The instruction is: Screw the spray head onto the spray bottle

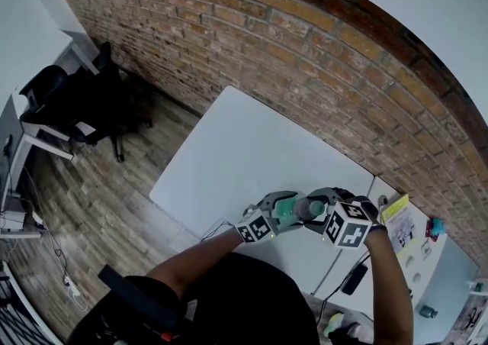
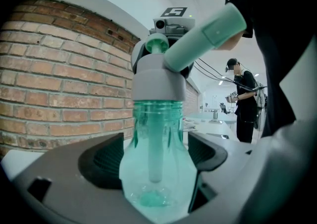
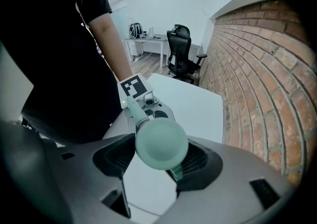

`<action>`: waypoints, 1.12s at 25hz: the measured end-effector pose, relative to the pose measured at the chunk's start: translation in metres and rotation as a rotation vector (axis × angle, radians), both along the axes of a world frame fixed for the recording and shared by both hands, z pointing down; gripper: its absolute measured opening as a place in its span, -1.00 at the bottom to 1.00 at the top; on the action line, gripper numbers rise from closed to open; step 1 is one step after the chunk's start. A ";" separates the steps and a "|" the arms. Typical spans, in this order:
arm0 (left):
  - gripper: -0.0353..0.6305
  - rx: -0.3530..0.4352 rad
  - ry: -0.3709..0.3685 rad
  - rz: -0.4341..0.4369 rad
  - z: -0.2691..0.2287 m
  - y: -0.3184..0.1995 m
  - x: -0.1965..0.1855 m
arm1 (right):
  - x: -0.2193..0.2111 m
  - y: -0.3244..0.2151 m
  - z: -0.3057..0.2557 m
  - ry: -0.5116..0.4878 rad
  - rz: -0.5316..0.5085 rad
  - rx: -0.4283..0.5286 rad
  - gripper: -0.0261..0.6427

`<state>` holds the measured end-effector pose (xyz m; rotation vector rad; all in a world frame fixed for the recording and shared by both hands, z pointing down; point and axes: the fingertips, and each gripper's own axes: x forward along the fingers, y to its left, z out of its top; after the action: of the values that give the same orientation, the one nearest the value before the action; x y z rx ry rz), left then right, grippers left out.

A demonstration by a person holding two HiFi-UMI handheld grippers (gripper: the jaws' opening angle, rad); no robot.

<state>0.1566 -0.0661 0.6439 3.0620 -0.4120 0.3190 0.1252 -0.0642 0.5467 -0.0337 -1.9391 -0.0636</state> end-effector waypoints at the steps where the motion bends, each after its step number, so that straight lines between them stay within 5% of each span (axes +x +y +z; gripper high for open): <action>1: 0.29 0.005 0.002 0.002 -0.002 0.000 0.000 | 0.000 0.000 0.000 0.003 -0.015 -0.002 -0.12; 6: 0.29 0.003 0.006 -0.002 -0.002 -0.001 -0.001 | -0.001 0.001 0.000 0.011 -0.069 -0.003 -0.12; 12: 0.29 0.005 0.004 0.002 -0.001 0.001 -0.001 | 0.002 -0.003 -0.016 -0.027 0.075 0.014 -0.12; 15: 0.29 0.011 0.005 0.004 -0.003 0.000 -0.001 | 0.005 -0.006 -0.035 -0.093 0.214 0.017 -0.12; 21: 0.29 0.008 0.012 0.001 -0.002 0.000 -0.001 | 0.013 -0.016 -0.048 -0.315 0.720 -0.038 -0.12; 28: 0.29 0.009 0.010 -0.003 0.000 0.001 -0.001 | 0.007 -0.015 -0.027 -0.344 0.981 -0.001 -0.12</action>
<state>0.1556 -0.0652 0.6435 3.0697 -0.4189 0.3030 0.1320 -0.0790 0.5197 0.9716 -2.0939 0.6156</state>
